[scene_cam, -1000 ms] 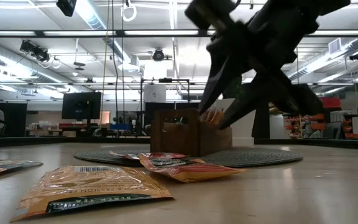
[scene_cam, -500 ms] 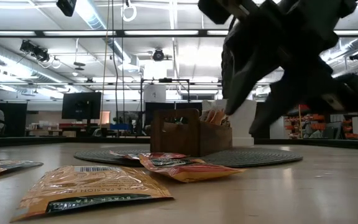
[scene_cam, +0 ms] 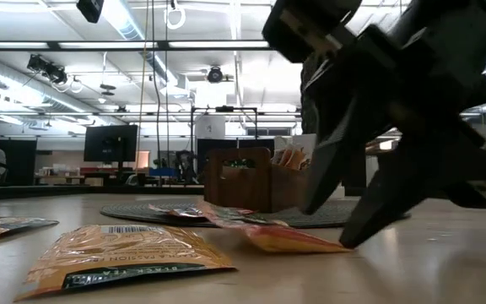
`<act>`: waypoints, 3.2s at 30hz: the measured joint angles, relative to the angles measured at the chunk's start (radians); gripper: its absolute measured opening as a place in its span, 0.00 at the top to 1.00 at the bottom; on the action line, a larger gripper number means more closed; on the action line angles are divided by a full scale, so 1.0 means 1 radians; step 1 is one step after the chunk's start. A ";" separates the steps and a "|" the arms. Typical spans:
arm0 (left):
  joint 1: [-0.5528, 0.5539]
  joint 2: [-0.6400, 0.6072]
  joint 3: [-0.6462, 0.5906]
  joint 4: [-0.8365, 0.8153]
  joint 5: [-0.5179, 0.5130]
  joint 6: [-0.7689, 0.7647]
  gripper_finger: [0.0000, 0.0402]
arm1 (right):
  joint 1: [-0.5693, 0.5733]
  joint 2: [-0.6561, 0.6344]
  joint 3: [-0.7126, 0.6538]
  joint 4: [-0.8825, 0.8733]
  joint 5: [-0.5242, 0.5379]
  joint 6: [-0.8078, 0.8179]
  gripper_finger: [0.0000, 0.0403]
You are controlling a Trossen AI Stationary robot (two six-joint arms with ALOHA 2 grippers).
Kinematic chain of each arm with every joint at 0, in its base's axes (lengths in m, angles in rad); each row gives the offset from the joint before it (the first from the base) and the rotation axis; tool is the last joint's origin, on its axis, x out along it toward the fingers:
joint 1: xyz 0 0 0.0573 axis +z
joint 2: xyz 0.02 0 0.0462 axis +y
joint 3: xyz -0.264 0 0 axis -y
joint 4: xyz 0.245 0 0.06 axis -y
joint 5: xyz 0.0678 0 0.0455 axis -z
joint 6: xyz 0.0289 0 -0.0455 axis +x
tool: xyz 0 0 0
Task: Pick & Place Tea
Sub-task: Put the red tea bag into the bottom section of the wooden organizer
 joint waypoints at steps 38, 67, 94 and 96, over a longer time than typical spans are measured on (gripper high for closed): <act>0.000 0.000 0.000 -0.006 -0.003 -0.008 0.97 | 0.003 0.033 0.034 -0.029 0.134 0.096 0.67; 0.000 0.000 0.000 0.040 -0.009 0.002 0.97 | -0.064 -0.087 0.186 -0.209 0.213 -0.188 1.00; 0.000 0.059 0.018 0.176 -0.007 -0.332 0.54 | -0.199 -0.110 0.890 -0.748 0.760 -0.777 1.00; 0.000 0.065 0.018 0.175 -0.001 -0.353 0.49 | -0.209 -0.110 0.928 -0.737 0.785 -0.851 1.00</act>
